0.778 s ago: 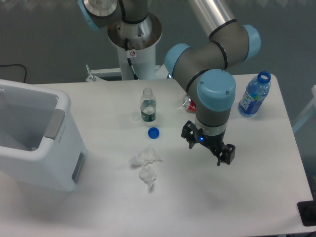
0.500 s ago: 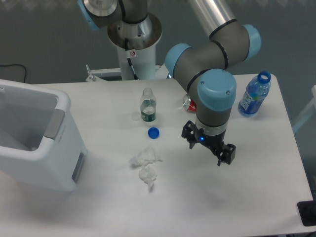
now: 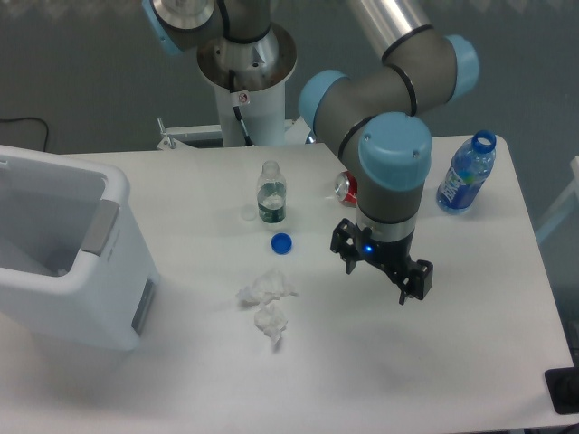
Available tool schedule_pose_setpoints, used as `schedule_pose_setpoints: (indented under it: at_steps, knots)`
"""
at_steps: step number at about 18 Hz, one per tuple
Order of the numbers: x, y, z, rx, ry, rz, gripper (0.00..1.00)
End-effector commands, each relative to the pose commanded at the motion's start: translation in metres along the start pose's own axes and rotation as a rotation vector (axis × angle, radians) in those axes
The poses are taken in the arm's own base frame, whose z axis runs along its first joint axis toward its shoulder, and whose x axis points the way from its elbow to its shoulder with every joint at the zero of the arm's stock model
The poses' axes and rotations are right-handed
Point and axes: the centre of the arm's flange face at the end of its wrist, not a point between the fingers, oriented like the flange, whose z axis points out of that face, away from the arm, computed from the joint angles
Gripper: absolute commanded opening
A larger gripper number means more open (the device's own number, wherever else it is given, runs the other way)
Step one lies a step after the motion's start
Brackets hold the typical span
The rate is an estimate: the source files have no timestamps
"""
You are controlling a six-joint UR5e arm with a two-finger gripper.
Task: Close the trash can
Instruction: 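Move the gripper across the table toward the white trash bin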
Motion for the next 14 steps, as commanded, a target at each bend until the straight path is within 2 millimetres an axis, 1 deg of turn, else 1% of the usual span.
schedule_pose_setpoints:
  at_steps: [2, 3, 4, 5, 6, 8, 9, 10, 11, 13, 14]
  knots:
    - [0.002, -0.001, -0.003, 0.0, -0.005, -0.08, 1.0]
    - [0.006, -0.004, -0.003, 0.0, -0.004, -0.085, 1.0]
    - [0.012, -0.007, -0.01, 0.009, -0.009, -0.08, 1.0]
    - [0.014, -0.008, -0.018, 0.02, -0.017, -0.082, 1.0]
    - [0.019, -0.013, -0.025, 0.034, -0.021, -0.097, 1.0]
    - [0.03, -0.024, -0.049, 0.111, -0.013, -0.165, 1.0]
    - [0.036, -0.027, -0.063, 0.138, -0.014, -0.206, 1.0]
    - [0.044, -0.031, -0.079, 0.162, -0.021, -0.226, 0.96]
    - [0.058, -0.041, -0.092, 0.182, -0.023, -0.226, 0.89]
    - [0.085, -0.057, -0.112, 0.213, -0.018, -0.252, 0.74]
    - [0.098, -0.062, -0.128, 0.24, -0.018, -0.281, 0.65]
